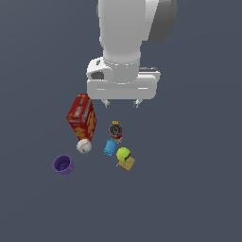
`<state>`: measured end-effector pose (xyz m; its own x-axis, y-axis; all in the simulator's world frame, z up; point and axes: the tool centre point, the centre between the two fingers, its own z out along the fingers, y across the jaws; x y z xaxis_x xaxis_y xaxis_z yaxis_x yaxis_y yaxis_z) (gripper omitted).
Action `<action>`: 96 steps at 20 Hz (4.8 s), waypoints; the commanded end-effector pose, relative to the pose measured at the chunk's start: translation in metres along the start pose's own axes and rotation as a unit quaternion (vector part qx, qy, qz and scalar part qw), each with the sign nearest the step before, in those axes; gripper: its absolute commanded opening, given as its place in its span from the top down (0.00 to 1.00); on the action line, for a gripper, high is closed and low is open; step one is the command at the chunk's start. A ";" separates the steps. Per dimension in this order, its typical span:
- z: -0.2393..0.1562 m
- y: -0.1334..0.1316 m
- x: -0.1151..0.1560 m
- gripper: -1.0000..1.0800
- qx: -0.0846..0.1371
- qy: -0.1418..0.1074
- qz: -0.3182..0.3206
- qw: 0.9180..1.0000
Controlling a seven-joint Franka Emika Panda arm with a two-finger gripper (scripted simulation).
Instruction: Pick up a designated object from a clutter of objects.
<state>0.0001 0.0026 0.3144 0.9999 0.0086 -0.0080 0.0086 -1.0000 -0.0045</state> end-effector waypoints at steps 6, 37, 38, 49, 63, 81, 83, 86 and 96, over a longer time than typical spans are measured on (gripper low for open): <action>0.008 -0.003 0.001 0.04 -0.004 -0.002 0.000 1.000; 0.172 0.039 0.027 0.04 0.001 0.002 0.120 0.993; 0.180 0.042 0.027 0.04 0.001 0.002 0.127 0.992; 0.228 0.058 0.022 0.04 -0.001 0.004 0.164 0.986; 0.265 0.059 0.021 0.04 -0.002 0.004 0.165 0.986; 0.268 0.047 0.032 1.00 0.003 0.016 0.156 0.988; 0.267 0.048 0.032 1.00 0.003 0.016 0.156 0.988; 0.261 0.052 0.031 1.00 0.003 0.016 0.157 0.988; 0.203 0.088 0.029 1.00 0.002 0.014 0.158 0.987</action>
<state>0.0279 -0.0770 0.0983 0.9527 -0.3035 0.0165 -0.3034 -0.9528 -0.0105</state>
